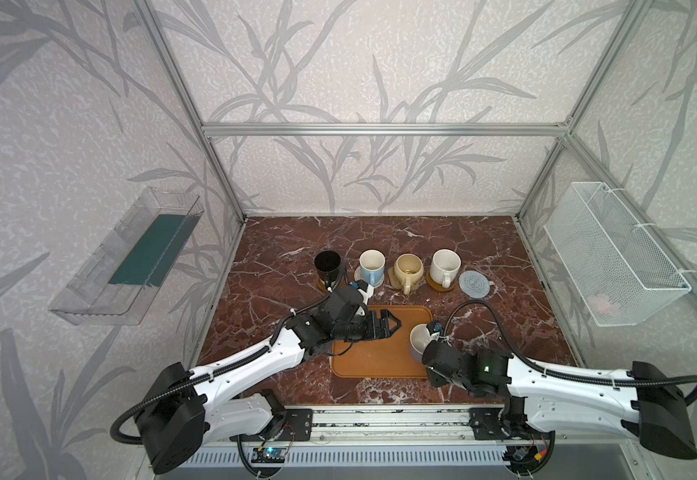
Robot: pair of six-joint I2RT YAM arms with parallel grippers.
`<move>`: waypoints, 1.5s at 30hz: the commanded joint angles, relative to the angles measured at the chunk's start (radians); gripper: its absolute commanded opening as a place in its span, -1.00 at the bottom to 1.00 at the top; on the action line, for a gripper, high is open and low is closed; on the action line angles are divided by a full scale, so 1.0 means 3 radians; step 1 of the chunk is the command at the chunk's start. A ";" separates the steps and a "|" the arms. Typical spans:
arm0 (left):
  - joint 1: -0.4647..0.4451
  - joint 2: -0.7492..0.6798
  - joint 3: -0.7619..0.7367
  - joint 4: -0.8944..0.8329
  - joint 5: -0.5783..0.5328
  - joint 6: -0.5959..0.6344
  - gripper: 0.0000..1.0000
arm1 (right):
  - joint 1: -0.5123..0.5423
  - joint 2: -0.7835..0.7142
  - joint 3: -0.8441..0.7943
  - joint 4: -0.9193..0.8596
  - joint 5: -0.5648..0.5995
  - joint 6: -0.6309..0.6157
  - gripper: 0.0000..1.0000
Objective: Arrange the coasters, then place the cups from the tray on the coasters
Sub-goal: 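Grasp the lavender-and-white mug with right gripper and lift it, then carry the lavender mug onto the grey woven coaster with right gripper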
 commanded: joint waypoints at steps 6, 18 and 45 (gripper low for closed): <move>-0.0051 -0.0017 0.0031 0.0191 0.0023 -0.0083 0.89 | 0.0023 -0.0203 0.0059 -0.0105 0.0134 -0.0026 -0.79; -0.0087 -0.0210 0.0052 0.0347 -0.0230 -0.0283 0.97 | 0.0018 -0.0435 0.0277 -0.0225 0.0265 -0.0193 -1.00; -0.0603 0.0599 0.1171 0.0536 -0.0970 0.0085 0.96 | -0.2167 -0.0625 0.0951 -0.0792 -0.0460 -0.1366 -1.00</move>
